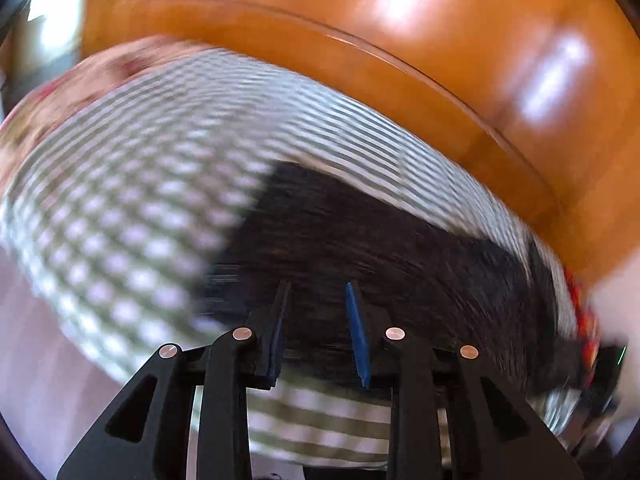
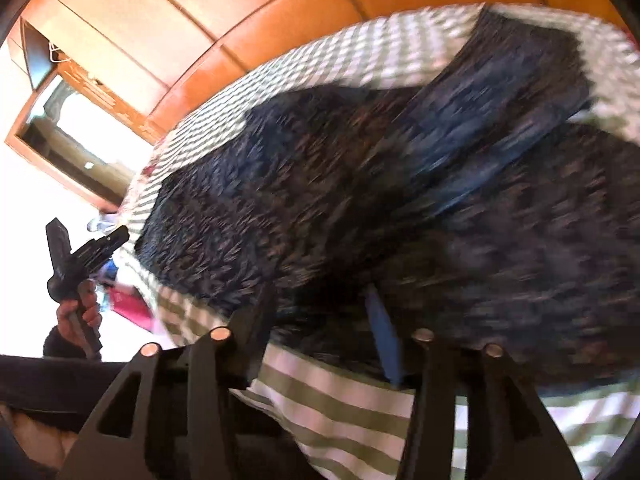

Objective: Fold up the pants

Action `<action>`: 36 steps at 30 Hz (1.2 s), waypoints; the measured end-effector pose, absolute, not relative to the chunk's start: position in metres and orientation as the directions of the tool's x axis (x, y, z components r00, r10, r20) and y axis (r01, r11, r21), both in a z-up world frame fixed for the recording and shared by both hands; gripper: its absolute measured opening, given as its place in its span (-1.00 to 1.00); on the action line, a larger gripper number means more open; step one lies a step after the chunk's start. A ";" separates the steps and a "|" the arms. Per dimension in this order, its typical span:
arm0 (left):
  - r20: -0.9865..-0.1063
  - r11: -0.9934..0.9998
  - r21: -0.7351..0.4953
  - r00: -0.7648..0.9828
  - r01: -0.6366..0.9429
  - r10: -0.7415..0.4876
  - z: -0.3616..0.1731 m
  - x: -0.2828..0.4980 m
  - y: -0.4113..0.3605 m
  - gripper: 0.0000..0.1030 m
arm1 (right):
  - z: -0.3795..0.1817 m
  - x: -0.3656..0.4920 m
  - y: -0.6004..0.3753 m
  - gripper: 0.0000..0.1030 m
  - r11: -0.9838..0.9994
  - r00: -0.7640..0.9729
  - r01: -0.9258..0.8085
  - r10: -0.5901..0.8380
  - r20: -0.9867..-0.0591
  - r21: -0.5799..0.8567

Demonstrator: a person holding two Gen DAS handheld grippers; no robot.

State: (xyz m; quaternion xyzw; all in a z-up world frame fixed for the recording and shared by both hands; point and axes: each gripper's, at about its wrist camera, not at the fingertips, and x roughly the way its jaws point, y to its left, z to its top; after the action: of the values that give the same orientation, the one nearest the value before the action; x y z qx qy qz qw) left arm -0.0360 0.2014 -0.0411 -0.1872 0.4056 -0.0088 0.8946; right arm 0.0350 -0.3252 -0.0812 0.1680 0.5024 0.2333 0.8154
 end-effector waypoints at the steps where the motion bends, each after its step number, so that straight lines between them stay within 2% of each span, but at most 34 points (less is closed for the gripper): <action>1: -0.720 0.946 -0.317 0.667 -0.067 -0.193 -0.040 -0.029 0.178 -0.49 | -0.074 0.038 -0.337 -0.03 0.852 0.417 -0.187 0.520 -0.746 0.489; 7: -0.706 0.931 -0.298 0.608 0.211 -0.364 -0.050 -0.003 0.080 -0.49 | -0.046 0.104 -0.394 0.00 0.927 0.563 0.017 0.301 -0.769 0.375; 10: -0.721 0.917 -0.286 0.568 0.277 -0.397 -0.059 0.008 0.048 -0.49 | -0.043 0.164 -0.406 0.00 0.926 0.573 0.095 0.248 -0.781 0.364; 13: -0.733 0.900 -0.296 0.529 0.319 -0.428 -0.068 0.014 0.030 -0.49 | -0.046 0.215 -0.405 0.00 0.936 0.563 0.141 0.193 -0.803 0.323; 17: -0.753 0.895 -0.306 0.493 0.324 -0.436 -0.080 0.019 0.024 -0.49 | -0.072 0.285 -0.389 0.01 0.958 0.513 0.206 0.066 -0.856 0.198; 21: -0.754 0.884 -0.354 0.465 0.307 -0.463 -0.089 0.023 0.031 -0.49 | -0.104 0.329 -0.381 -0.02 0.963 0.439 0.231 0.023 -0.898 0.138; 22: -0.754 0.882 -0.360 0.462 0.305 -0.467 -0.090 0.024 0.032 -0.49 | -0.114 0.336 -0.379 -0.09 0.968 0.412 0.232 -0.004 -0.911 0.100; 23: -0.754 0.881 -0.363 0.460 0.304 -0.470 -0.090 0.024 0.032 -0.49 | -0.118 0.339 -0.378 -0.39 0.971 0.399 0.231 -0.036 -0.916 0.062; 26: -0.755 0.880 -0.361 0.457 0.309 -0.471 -0.089 0.025 0.031 -0.49 | -0.117 0.335 -0.374 -0.86 0.982 0.416 0.190 -0.073 -0.906 0.008; 30: -0.749 0.872 -0.370 0.452 0.321 -0.485 -0.086 0.027 0.029 -0.49 | -0.088 0.308 -0.389 -0.90 0.981 0.480 0.190 -0.054 -0.876 0.044; 35: -0.725 0.831 -0.357 0.435 0.427 -0.534 -0.069 0.027 0.005 -0.49 | -0.031 0.248 -0.428 -0.90 0.964 0.589 0.223 -0.016 -0.808 0.143; 36: -0.717 0.818 -0.357 0.430 0.451 -0.549 -0.065 0.026 -0.002 -0.42 | -0.017 0.233 -0.440 -0.90 0.957 0.615 0.233 -0.009 -0.788 0.171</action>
State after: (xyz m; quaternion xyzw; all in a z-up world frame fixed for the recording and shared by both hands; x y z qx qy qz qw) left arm 0.0262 -0.0022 -0.0651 -0.0556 0.4443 -0.2963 0.8436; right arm 0.2331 -0.4405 -0.0172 0.1295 0.4332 -0.0681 0.8893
